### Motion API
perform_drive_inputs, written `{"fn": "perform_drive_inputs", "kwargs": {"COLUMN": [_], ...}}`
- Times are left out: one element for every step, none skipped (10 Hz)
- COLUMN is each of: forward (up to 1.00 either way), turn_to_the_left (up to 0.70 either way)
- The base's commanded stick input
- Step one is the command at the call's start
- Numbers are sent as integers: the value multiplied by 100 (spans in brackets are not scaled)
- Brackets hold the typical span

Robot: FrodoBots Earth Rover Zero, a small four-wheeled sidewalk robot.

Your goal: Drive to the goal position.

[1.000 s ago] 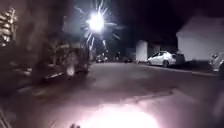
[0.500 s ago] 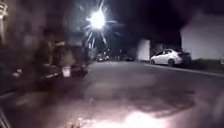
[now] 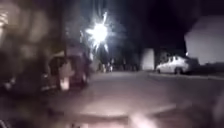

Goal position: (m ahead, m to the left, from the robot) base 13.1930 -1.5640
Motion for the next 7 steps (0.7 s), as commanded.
{"fn": "perform_drive_inputs", "kwargs": {"forward": [100, 100, 100, 100, 100, 100, 100], "turn_to_the_left": [0, 0, 0, 0, 0, 0, 0]}}
